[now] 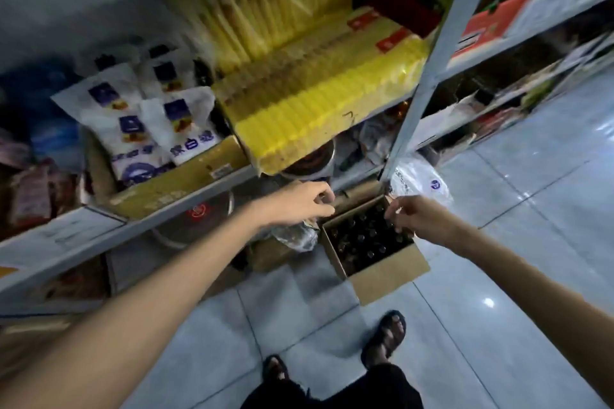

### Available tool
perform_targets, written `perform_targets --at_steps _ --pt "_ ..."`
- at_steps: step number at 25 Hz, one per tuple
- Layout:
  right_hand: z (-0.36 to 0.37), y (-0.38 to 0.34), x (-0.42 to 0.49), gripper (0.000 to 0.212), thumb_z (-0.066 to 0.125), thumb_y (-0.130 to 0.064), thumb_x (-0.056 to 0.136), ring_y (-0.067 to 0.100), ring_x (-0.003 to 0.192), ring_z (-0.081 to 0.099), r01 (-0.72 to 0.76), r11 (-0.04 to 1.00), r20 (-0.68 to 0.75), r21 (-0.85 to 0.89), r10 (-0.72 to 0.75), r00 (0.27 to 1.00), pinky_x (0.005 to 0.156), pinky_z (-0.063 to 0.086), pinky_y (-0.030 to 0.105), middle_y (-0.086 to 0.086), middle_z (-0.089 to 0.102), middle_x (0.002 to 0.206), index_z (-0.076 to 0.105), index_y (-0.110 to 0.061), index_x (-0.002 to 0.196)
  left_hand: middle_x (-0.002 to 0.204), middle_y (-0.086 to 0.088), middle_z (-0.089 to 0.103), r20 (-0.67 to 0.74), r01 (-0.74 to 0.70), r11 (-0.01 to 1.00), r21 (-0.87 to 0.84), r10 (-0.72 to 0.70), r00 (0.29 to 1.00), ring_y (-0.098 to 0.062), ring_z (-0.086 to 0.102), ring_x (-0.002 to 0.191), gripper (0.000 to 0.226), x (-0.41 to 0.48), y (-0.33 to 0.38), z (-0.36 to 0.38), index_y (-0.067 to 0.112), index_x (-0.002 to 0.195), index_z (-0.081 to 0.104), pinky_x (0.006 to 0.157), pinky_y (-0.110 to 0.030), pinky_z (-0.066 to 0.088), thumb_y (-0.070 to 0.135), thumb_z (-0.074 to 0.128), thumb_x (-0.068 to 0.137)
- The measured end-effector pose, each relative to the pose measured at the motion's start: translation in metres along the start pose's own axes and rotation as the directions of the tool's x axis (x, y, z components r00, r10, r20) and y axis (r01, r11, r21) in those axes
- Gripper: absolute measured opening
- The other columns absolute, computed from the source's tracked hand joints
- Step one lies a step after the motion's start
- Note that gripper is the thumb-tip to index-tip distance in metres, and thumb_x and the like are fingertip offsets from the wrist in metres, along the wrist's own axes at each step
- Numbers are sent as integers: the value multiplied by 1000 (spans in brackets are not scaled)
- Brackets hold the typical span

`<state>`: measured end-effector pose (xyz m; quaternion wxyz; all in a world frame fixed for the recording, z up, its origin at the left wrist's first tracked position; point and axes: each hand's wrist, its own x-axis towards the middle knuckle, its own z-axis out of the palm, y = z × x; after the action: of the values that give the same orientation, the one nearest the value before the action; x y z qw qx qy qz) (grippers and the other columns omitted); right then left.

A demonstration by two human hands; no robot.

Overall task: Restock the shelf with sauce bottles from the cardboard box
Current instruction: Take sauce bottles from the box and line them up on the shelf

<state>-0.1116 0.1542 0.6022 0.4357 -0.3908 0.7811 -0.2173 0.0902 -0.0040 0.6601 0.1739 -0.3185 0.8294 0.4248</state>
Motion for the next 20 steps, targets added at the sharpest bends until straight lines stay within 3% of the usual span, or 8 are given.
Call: perform_targets --at_steps 2,5,8,11,13,16,18,20 --pt "-6 57 31 22 56 4 88 1 39 48 -69 997 44 19 68 997 44 40 13 3 58 62 65 -15 81 99 -5 68 -11 69 994 -86 -71 997 -20 69 88 25 59 3 39 13 116 61 75 -31 49 24 61 94" --pt "-3 128 67 17 53 -1 88 12 49 50 -198 980 48 31 196 979 47 42 19 7 59 69 66 -12 84 97 -18 71 40 209 953 -222 -205 978 -27 67 80 19 134 -12 104 12 112 60 75 -39 52 16 60 93" --pt "20 206 108 18 52 -4 90 12 54 54 -296 955 65 8 295 953 48 45 14 8 64 77 67 -12 87 95 -8 66 69 340 895 -289 -335 940 -28 63 87 30 212 -49 179 10 123 52 81 -38 49 11 57 93" --pt "76 298 164 22 54 -14 88 25 71 67 -335 938 126 -87 344 931 70 59 35 7 70 85 57 -30 74 96 -6 66 56 467 833 -295 -473 879 -32 65 97 26 293 -121 267 17 114 49 89 -45 52 11 58 91" --pt "120 351 206 7 54 -25 88 30 84 68 -338 921 125 -194 365 923 75 57 37 9 72 97 60 -30 87 103 -12 67 115 573 772 -274 -566 817 -36 66 99 21 343 -175 326 21 102 45 88 -47 53 15 59 89" --pt "190 412 267 27 50 -26 92 35 100 64 -267 868 52 -419 317 947 69 43 33 13 66 113 56 -18 117 118 -18 64 92 657 738 -153 -651 753 -38 62 108 29 397 -236 389 11 114 46 87 -40 48 24 58 92" --pt "235 434 302 27 46 -24 95 35 103 62 -160 847 0 -507 185 983 66 39 34 13 63 113 52 -12 119 129 -24 58 8 694 707 -134 -699 715 -41 57 116 49 425 -269 420 2 134 34 89 -41 44 23 55 95" --pt "272 444 331 29 45 -23 96 32 107 60 -103 849 -35 -518 99 994 69 40 36 11 60 114 49 -14 123 136 -26 53 27 727 665 -168 -734 678 -41 53 122 57 446 -292 442 -3 141 24 93 -40 42 18 52 96"
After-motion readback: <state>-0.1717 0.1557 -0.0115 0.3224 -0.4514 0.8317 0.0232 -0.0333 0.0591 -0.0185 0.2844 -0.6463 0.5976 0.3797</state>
